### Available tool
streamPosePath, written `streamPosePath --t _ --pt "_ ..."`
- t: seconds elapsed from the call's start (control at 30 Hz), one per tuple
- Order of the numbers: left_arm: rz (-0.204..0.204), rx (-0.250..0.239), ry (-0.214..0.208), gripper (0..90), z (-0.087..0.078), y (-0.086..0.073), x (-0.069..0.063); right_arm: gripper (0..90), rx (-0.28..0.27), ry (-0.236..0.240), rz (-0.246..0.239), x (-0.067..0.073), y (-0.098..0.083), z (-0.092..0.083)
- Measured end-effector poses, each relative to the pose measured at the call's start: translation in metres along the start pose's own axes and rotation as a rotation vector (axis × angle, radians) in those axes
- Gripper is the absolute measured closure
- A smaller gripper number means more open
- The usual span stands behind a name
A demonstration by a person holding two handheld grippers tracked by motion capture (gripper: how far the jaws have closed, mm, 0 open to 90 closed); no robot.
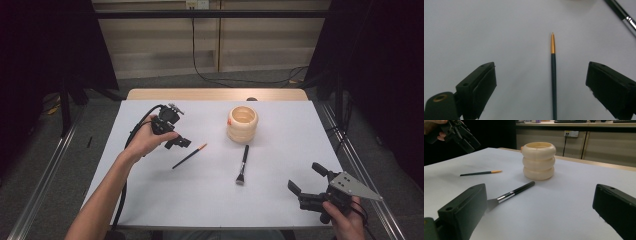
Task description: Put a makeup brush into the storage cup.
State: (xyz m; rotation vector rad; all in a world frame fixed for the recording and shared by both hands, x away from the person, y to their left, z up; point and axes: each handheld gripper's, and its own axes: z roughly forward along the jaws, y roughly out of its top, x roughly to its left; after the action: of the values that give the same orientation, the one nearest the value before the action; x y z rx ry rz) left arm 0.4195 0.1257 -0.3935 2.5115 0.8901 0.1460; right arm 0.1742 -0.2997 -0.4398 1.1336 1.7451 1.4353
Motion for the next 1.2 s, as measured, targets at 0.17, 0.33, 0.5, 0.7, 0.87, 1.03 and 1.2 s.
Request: streamPosePath --t 0.17,0.33,0.5,0.7,0.87,1.03,1.2 --pt "-0.012 0.076 -0.009 4.7 0.005 0.003 -0.002 0.0 0.002 0.000 -0.007 0.000 0.000 -0.001" --pt "0.017 0.197 -0.025 5.6 0.013 0.003 -0.006 0.0 0.000 0.000 -0.009 0.000 0.000 -0.001" --pt "0.033 0.212 -0.025 12.0 0.015 0.003 -0.008 0.0 -0.001 -0.002 -0.011 0.001 0.000 -0.001" --pt "0.045 0.222 -0.058 15.8 0.020 0.002 -0.011 0.0 0.000 -0.002 -0.016 0.000 0.000 -0.001" --pt "0.055 0.267 -0.080 24.8 0.026 0.003 -0.014 0.0 -0.001 -0.002 -0.009 0.000 0.000 -0.001" --pt "0.078 0.314 -0.078 34.0 0.031 0.002 -0.015 0.0 -0.004 0.000 -0.013 0.001 0.000 -0.002" --pt "0.088 0.338 -0.027 39.0 0.034 0.003 -0.015 0.0 -0.006 -0.001 -0.012 0.001 0.000 -0.002"
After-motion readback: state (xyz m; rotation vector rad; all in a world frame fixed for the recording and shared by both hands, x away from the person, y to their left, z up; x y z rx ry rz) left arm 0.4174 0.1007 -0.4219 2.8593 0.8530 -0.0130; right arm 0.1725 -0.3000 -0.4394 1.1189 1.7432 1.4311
